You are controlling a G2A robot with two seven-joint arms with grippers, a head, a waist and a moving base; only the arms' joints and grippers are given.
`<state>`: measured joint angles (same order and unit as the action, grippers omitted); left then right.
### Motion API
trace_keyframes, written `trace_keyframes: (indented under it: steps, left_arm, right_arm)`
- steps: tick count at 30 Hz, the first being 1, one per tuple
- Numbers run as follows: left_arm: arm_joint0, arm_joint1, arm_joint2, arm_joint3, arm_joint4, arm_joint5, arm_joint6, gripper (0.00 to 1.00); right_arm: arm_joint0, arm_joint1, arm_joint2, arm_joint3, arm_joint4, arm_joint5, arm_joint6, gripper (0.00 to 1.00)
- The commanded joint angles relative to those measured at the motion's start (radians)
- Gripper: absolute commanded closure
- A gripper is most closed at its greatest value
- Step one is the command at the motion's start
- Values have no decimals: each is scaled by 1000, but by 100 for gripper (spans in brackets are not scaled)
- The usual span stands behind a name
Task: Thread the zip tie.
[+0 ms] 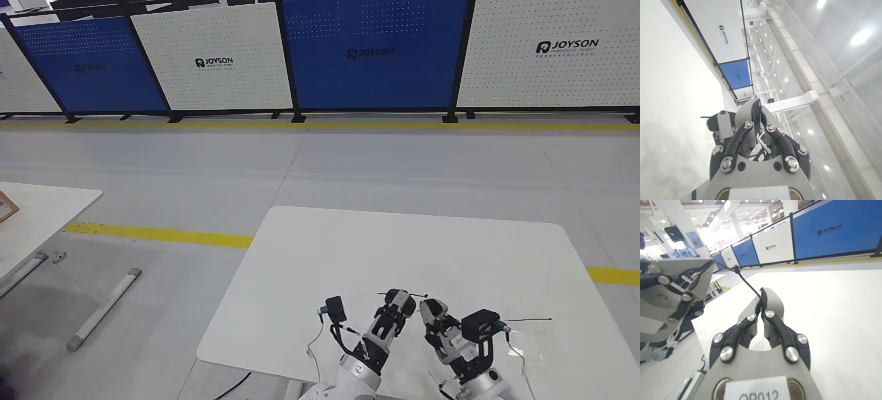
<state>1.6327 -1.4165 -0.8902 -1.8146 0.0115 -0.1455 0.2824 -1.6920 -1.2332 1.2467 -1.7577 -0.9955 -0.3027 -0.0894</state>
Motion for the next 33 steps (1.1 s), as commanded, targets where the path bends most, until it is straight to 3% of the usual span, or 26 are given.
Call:
trace_keyframes:
  steps: [1,14,27,33]
  left_arm:
    - [-4,-1,-2,7,-6,-1,1,100]
    - [-13,0,-33,50,-39,10,11,100]
    - [-16,0,-46,64,-55,17,18,100]
    - [-24,-1,-116,92,-134,27,74,100]
  right_arm:
    - [-16,3,27,-8,17,1,-21,0]
    - [-147,18,200,-60,171,-37,-174,0]
    - [-142,18,204,-58,189,-20,-181,0]
    - [-157,20,299,-53,408,-37,-212,0]
